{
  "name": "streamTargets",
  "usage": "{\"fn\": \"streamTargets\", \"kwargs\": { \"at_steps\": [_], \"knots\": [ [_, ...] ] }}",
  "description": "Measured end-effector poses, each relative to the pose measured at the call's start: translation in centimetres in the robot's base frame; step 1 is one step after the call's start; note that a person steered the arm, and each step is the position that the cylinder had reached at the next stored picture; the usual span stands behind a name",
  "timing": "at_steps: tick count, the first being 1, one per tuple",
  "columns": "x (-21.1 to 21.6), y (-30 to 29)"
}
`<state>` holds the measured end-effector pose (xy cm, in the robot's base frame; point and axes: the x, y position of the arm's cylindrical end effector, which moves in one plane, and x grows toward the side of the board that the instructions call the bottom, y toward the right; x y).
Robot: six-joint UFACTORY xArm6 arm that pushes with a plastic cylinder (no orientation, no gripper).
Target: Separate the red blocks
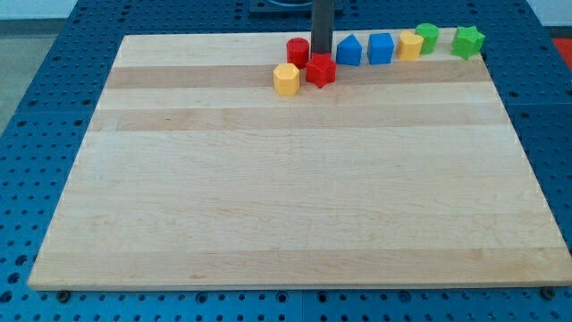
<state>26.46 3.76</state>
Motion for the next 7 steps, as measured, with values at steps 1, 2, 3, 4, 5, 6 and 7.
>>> {"fn": "streamTargets", "kwargs": {
  "at_steps": [1, 2, 3, 4, 5, 6, 7],
  "knots": [
    [0.6, 0.0],
    [-1.8, -0.2],
    [-1.8, -0.8],
    [-1.8, -2.8],
    [-1.8, -6.2],
    [-1.8, -9.4],
    [-1.8, -12.9]
  ]
}}
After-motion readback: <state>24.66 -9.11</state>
